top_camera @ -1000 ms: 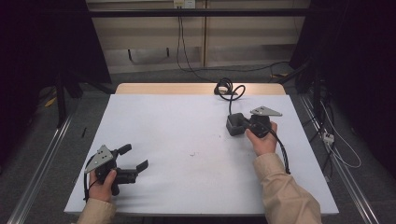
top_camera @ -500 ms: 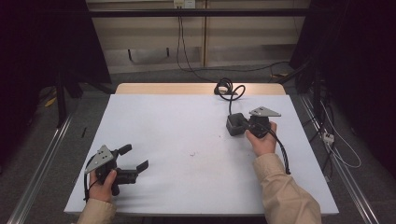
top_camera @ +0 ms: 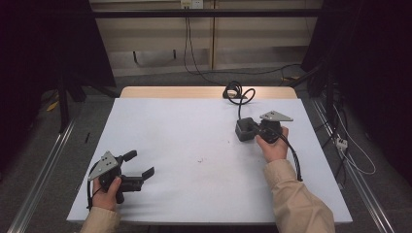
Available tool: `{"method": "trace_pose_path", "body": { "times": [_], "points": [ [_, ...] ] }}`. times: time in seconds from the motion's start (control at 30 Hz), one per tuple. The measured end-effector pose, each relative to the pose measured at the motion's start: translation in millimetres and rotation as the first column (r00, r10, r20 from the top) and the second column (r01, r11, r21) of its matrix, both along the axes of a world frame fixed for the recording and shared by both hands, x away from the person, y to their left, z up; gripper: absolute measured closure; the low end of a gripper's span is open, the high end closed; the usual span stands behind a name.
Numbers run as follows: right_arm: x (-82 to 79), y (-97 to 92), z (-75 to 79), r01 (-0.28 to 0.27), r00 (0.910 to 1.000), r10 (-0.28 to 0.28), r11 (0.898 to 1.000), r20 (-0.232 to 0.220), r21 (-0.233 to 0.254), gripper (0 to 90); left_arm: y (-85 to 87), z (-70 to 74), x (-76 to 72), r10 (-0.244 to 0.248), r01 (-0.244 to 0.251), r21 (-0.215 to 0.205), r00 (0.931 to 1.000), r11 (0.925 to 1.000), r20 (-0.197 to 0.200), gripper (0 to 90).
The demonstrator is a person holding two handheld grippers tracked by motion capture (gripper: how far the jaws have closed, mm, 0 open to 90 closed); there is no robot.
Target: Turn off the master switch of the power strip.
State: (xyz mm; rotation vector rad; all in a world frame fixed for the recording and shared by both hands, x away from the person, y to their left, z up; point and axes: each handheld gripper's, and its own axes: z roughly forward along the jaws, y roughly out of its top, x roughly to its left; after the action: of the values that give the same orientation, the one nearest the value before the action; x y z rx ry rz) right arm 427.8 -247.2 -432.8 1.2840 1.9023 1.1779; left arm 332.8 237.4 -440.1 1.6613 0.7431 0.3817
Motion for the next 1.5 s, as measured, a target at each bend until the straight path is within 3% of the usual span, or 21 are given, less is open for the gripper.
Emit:
{"method": "trace_pose_path", "body": {
  "times": [0.97,1.23,1.5],
  "points": [
    [-0.9,3.4,-1.2,-0.003,1.0000,0.004,1.000,0.006,-0.020,90.0,-0.1,0.2,-0.2,0.001,-0.001,0.006,1.0000,1.0000,0.002,3.5],
    [-1.2,7.3,-0.2,-0.007,0.9999,0.008,0.999,0.013,-0.050,90.0,0.6,0.3,-0.6,0.005,-0.005,0.002,1.0000,1.0000,0.001,3.5],
    [-0.4,5.9,-0.4,-0.007,0.9998,0.007,0.999,0.017,-0.043,90.0,1.5,0.4,-0.5,0.007,-0.007,0.000,1.0000,1.0000,0.002,3.5]
  ]
}}
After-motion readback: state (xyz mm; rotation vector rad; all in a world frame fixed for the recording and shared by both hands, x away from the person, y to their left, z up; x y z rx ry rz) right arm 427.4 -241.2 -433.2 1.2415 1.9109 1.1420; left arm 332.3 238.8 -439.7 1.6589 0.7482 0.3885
